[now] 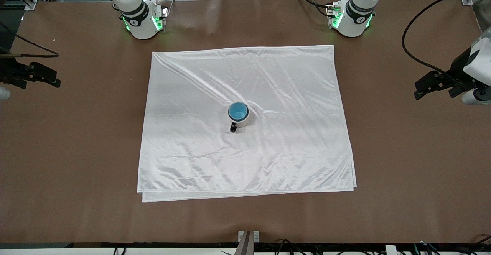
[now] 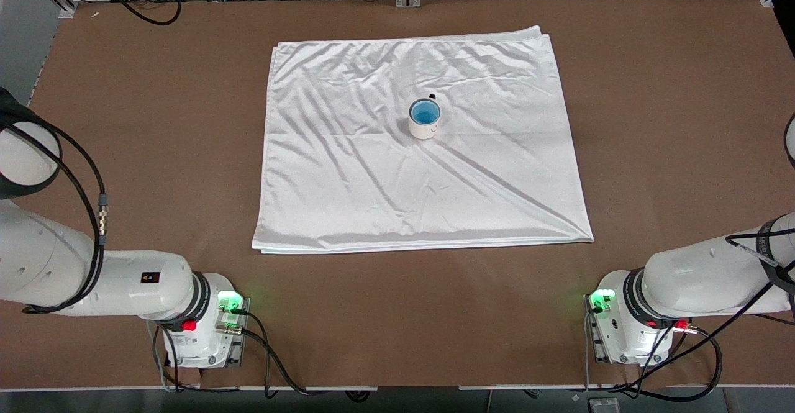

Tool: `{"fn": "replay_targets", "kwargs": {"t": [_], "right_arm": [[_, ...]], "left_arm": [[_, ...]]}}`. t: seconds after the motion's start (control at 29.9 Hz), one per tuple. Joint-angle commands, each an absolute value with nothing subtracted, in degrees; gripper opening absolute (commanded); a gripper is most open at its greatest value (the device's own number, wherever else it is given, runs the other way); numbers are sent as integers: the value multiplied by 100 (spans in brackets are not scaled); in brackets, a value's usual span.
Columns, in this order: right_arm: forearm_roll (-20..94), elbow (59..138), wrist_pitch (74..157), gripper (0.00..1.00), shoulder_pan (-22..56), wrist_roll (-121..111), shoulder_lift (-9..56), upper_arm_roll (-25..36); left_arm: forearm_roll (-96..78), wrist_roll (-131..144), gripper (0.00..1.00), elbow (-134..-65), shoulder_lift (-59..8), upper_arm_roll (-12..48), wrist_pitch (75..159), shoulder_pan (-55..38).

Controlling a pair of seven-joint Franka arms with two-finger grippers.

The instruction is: Place blue cup into white mug on cloth

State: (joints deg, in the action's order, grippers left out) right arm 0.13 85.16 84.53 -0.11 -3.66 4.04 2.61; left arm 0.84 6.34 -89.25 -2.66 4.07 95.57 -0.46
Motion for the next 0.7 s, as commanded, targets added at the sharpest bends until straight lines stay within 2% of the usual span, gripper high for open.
{"fn": "replay_targets", "kwargs": {"t": [0.0,0.67], "right_arm": [[18,8543,8429,100,-18,-413,369,255],[18,8552,8446,100,-9,-413,369,255]], "left_arm": [[44,396,100,-9062,-70,352,9396,9],[97,422,100,-9035,-79,343,9396,9]]}}
